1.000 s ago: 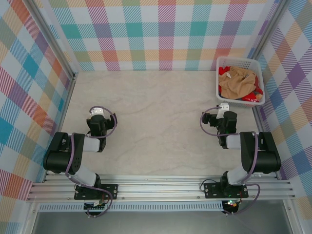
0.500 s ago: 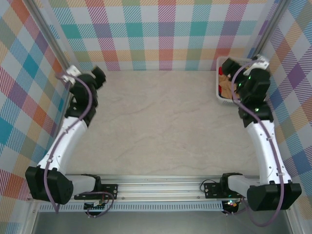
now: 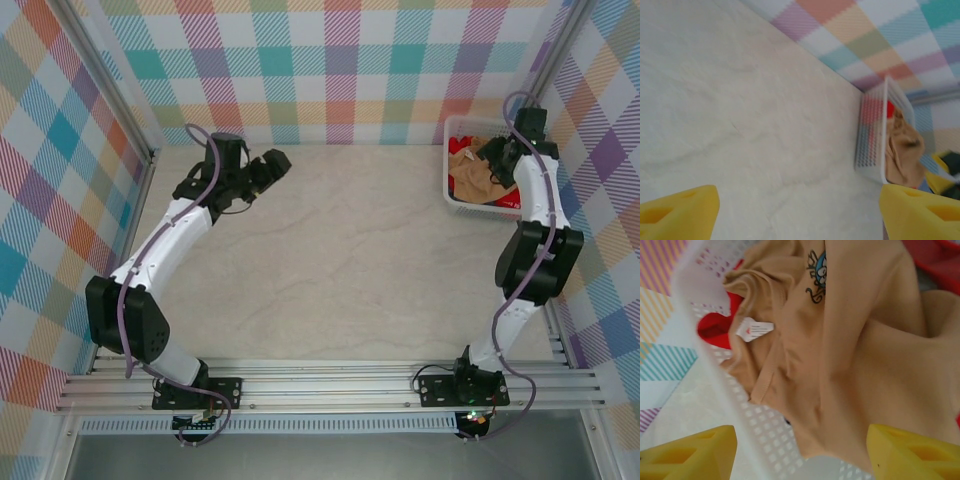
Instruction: Fold and stack the t-shirts
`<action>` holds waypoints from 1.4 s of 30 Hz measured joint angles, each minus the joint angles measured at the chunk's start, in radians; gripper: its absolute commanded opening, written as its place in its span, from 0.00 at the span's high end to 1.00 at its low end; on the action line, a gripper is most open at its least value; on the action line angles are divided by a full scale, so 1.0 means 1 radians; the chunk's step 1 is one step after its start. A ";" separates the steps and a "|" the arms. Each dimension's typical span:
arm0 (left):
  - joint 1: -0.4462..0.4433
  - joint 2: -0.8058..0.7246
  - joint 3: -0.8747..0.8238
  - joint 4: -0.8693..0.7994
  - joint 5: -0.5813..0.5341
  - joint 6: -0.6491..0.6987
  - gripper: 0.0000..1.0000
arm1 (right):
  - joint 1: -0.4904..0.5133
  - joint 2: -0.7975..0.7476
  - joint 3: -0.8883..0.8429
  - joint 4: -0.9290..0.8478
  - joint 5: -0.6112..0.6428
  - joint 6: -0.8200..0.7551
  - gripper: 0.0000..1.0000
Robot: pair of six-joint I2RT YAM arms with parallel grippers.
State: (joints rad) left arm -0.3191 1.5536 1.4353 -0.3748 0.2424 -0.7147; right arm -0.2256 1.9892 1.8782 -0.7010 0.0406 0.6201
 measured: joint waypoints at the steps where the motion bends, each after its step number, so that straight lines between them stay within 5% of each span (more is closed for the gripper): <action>1: -0.011 -0.001 0.000 0.000 0.015 0.000 0.18 | 0.000 0.030 0.024 -0.004 -0.011 -0.004 0.37; 10: -0.032 -0.011 0.000 -0.044 0.053 0.000 0.21 | 0.001 0.237 0.260 -0.068 -0.061 -0.003 0.66; 15: -0.032 -0.039 0.000 -0.074 0.053 0.000 0.21 | 0.006 0.248 0.274 -0.145 -0.008 0.005 0.52; 19: -0.032 -0.053 0.000 -0.077 0.055 0.000 0.21 | 0.016 0.106 0.088 -0.093 0.072 -0.008 0.42; 24: -0.032 -0.053 -0.016 -0.074 0.071 0.001 0.20 | 0.010 -0.039 0.007 -0.078 0.114 -0.015 0.40; 30: -0.033 -0.053 -0.040 -0.066 0.109 0.000 0.20 | -0.021 0.002 0.010 -0.042 0.082 -0.026 0.44; 33: -0.033 -0.053 -0.040 -0.060 0.117 0.000 0.20 | -0.031 0.093 0.052 -0.041 0.051 -0.036 0.51; 41: -0.042 -0.054 -0.040 -0.061 0.116 0.000 0.20 | -0.033 0.224 0.193 -0.070 0.000 -0.061 1.00; 42: -0.043 -0.055 -0.040 -0.061 0.116 0.000 0.21 | -0.030 0.220 0.195 -0.065 -0.001 -0.066 1.00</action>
State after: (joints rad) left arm -0.3626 1.4986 1.3952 -0.4362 0.3584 -0.7147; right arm -0.2558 2.2093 2.0735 -0.7662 0.0399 0.5537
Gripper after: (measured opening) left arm 0.797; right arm 0.034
